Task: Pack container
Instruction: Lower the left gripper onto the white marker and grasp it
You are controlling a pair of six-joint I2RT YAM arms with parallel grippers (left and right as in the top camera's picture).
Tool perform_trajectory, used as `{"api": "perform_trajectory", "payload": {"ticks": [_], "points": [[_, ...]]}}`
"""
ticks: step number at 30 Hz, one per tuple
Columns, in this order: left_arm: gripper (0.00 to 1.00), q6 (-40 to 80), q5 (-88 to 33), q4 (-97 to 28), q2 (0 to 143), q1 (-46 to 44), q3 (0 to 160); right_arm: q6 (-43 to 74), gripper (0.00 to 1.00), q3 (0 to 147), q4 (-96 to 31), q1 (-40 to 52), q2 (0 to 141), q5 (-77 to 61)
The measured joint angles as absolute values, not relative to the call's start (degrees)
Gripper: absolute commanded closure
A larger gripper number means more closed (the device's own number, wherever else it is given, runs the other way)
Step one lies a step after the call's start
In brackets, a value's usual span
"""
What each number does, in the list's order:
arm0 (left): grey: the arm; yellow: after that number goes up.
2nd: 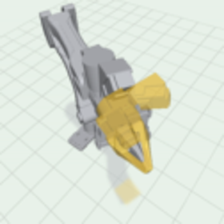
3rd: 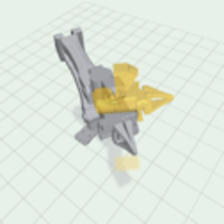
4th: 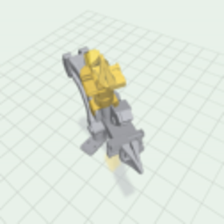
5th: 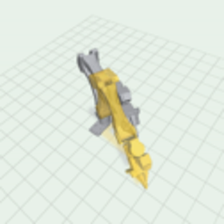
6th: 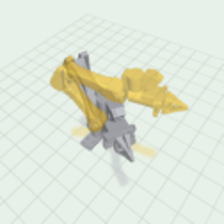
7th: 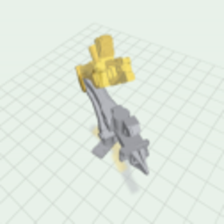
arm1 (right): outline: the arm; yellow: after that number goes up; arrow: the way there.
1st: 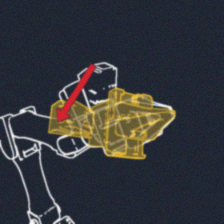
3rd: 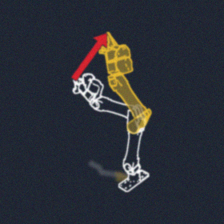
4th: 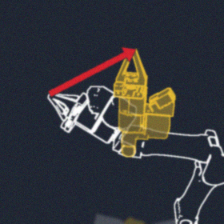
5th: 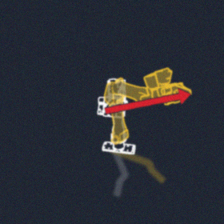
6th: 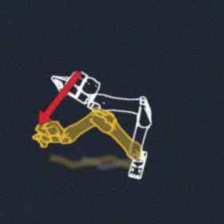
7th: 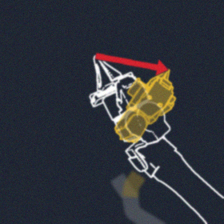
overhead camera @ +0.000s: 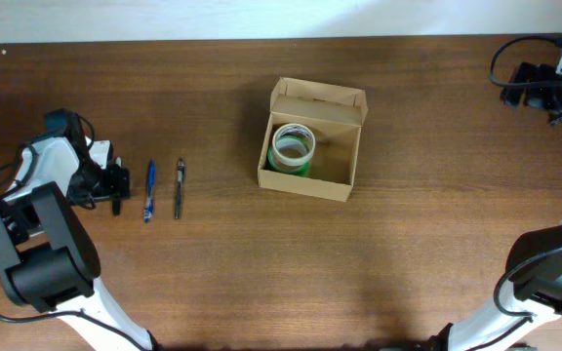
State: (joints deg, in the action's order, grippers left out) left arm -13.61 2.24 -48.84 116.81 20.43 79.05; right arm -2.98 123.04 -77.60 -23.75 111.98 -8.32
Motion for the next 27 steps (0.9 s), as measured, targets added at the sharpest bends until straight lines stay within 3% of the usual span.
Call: {"api": "perform_trajectory", "payload": {"ticks": [2,8,12,22,25,27], "points": [[0.45,-13.6,0.9,-47.7,116.8,20.4,79.1,-3.0,0.01,123.0,-77.6,-23.7,112.0,-8.3],[0.63,-13.5,-1.8,-45.5,116.8,20.2,79.1,-3.0,0.01,123.0,-77.6,-23.7,112.0,-8.3],[0.81,-13.6,-2.4,-44.7,116.8,19.5,79.1,-3.0,0.01,123.0,-77.6,-23.7,112.0,-8.3],[0.81,-11.9,-2.5,-45.0,118.3,18.7,80.0,-2.9,0.01,123.0,-77.6,-23.7,112.0,-8.4],[0.74,-11.1,-2.3,-45.6,118.6,18.7,80.6,-3.0,0.01,123.0,-77.6,-23.7,112.0,-8.5],[0.76,-10.7,-2.3,-45.7,118.6,18.5,80.6,-3.0,0.01,123.0,-77.6,-23.7,112.0,-8.5]]}}
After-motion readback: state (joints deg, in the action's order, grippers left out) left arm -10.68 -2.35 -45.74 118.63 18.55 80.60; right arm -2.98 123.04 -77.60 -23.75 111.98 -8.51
